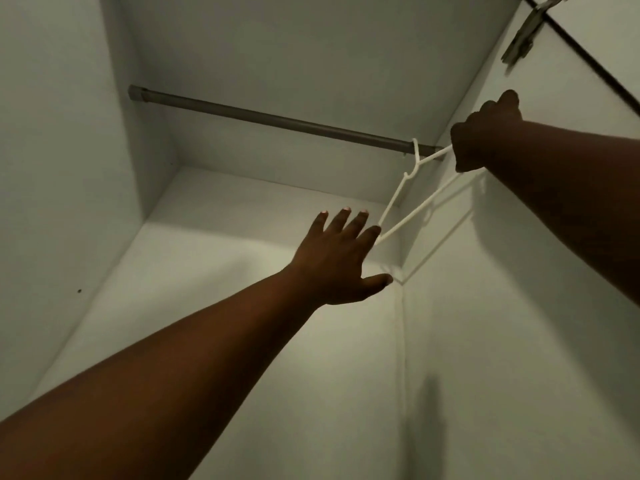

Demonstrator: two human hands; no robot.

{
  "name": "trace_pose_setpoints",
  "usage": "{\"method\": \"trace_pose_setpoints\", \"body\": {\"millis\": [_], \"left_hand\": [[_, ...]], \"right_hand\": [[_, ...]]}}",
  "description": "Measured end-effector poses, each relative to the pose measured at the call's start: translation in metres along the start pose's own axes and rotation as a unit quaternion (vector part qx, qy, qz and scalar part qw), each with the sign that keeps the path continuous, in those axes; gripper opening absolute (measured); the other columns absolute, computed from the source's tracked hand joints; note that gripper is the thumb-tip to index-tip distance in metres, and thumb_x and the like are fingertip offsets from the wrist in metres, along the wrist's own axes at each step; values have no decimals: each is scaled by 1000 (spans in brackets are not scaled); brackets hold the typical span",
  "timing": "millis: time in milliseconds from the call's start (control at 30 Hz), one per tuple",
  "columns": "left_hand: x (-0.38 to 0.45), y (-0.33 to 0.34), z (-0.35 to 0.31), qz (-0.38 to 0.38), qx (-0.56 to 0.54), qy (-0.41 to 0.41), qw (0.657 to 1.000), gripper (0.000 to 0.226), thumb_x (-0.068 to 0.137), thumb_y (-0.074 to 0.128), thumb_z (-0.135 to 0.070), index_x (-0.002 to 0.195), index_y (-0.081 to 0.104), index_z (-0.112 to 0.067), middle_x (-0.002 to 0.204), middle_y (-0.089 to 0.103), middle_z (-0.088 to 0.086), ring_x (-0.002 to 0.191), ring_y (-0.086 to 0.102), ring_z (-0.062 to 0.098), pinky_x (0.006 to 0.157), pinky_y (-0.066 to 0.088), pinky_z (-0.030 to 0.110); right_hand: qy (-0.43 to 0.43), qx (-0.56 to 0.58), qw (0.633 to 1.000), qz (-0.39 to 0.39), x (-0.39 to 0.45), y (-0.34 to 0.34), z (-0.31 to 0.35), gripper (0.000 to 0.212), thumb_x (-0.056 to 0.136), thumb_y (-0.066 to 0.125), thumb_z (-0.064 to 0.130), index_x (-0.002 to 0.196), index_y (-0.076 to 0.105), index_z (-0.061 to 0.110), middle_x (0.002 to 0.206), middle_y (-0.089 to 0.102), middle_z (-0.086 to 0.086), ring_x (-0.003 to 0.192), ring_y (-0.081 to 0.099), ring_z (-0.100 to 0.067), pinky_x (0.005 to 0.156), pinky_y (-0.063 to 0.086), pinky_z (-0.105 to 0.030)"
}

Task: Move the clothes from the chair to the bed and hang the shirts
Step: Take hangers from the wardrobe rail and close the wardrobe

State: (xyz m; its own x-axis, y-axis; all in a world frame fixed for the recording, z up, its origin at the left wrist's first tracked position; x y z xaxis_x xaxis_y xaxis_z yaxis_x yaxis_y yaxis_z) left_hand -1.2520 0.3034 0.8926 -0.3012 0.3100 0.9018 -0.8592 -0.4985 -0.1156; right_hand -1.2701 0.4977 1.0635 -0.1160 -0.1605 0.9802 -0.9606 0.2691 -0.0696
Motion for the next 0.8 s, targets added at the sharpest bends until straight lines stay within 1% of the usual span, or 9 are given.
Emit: {"method": "trace_pose_setpoints", "body": {"millis": [67,167,233,300,367,533,600,667,800], "left_hand": [[0,-3,5,2,-7,-10,1000,84,90,34,-72,155,14,-23,164,5,6,151,0,28,121,3,50],[-1,-9,7,1,-19,-13,1000,81,91,35,-70,154,18,-22,164,7,6,151,2,27,121,4,50],[0,-15,8,-1,-19,-7,1000,79,91,36,-69,154,20,-22,164,8,6,151,2,28,121,5,50],[1,-22,11,-7,-20,-10,1000,78,92,35,-68,153,22,-23,164,9,6,151,3,27,121,5,50],[2,-30,17,-13,-23,-21,999,77,92,34,-68,153,21,-23,164,10,6,151,3,27,121,5,50],[1,-42,24,-23,-32,-28,999,74,94,36,-66,153,24,-22,163,13,5,151,5,26,120,6,48],[-2,-43,29,-20,-25,-30,999,74,94,36,-66,152,24,-23,163,13,5,151,5,26,120,7,48],[-6,-43,36,-11,-17,-39,999,74,94,35,-66,152,24,-23,163,13,5,151,5,26,120,6,48],[-15,-44,48,9,16,-45,999,73,94,36,-65,152,25,-22,163,14,7,151,6,27,120,7,50]], "right_hand": [[2,34,999,11,-1,4,-1,24,92,55,41,110,62,25,94,58,1,99,57,-24,92,34,-38],[12,146,989,29,-3,9,-1,23,96,52,24,115,63,16,89,54,-4,94,59,-28,84,43,-37],[32,233,971,29,-7,10,-7,23,95,51,12,115,62,7,94,56,-12,94,57,-33,84,46,-38],[67,276,959,5,-11,9,-14,23,94,52,11,114,61,3,110,60,-19,104,58,-38,87,47,-40],[94,307,947,-17,-15,7,-17,22,95,53,12,112,61,0,115,60,-22,109,58,-41,90,47,-43],[108,396,910,-55,-13,1,-7,17,94,56,9,106,59,-3,107,63,-24,101,62,-42,83,49,-43],[118,433,892,-55,-11,0,-6,10,91,59,8,96,59,-1,100,65,-22,93,66,-39,79,51,-40],[132,453,879,-62,-6,1,-9,5,89,60,6,89,57,2,98,67,-23,92,67,-39,78,51,-40],[178,479,853,-103,3,2,-20,17,87,56,2,101,61,-6,107,66,-29,101,64,-43,85,51,-44]]}}
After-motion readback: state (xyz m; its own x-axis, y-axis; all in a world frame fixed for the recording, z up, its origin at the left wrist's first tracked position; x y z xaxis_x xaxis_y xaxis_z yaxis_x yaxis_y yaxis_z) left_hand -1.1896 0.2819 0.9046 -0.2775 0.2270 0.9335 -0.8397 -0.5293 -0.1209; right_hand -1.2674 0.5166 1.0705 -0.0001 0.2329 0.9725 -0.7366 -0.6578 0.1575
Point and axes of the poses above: each hand's wrist, its own x-axis towards the middle knuckle, its own y-axis out of the palm, z = x × y, the point moved 6 cm from there along x, towards the middle knuckle
